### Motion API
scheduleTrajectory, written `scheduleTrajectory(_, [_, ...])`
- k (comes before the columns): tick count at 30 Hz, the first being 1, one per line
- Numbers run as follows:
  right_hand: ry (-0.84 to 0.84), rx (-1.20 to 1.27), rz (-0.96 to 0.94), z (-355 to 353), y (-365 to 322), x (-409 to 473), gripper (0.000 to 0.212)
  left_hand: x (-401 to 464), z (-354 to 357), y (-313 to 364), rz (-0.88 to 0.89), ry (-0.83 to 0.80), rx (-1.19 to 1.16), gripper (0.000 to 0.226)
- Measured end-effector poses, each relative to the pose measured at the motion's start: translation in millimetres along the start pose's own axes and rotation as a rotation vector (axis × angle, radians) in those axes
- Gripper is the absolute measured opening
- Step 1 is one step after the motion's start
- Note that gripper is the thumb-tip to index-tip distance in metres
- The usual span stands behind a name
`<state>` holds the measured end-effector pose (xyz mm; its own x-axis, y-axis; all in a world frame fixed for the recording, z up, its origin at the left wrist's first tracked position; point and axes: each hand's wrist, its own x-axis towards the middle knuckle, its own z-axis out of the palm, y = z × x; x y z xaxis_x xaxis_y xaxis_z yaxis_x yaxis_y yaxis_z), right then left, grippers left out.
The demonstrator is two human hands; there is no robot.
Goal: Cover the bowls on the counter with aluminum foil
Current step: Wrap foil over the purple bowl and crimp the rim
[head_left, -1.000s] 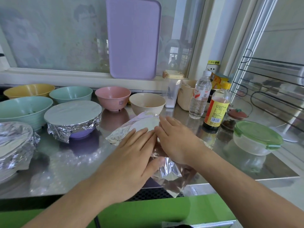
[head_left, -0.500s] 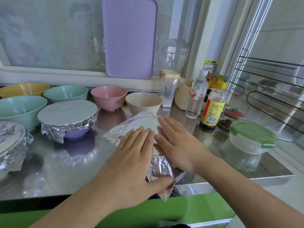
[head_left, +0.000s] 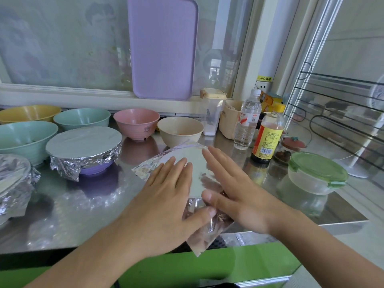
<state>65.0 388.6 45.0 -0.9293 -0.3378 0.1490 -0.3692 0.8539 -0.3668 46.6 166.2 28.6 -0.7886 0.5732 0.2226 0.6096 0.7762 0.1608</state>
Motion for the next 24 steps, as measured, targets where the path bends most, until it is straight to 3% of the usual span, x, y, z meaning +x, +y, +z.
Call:
scheduleTrajectory(3, [-0.007,0.001,-0.066,-1,4,-13,0.099,2,1,-5,0.022,-0.007,0.026,0.118])
scheduleTrajectory(10, [-0.06,-0.031,-0.022,-10,13,-25,0.129,3,0,-10,0.052,-0.009,0.041,0.133])
scheduleTrajectory(14, [-0.078,0.268,0.044,-12,16,-22,0.104,2,-2,-8,0.058,-0.012,0.042,0.138])
scheduleTrajectory(19, [0.095,-0.064,-0.072,-1,6,-9,0.076,0,-3,-5,0.106,-0.013,0.075,0.137])
scheduleTrajectory(24, [-0.025,-0.112,0.067,3,0,4,0.082,0,-9,-12,0.092,-0.056,0.026,0.126])
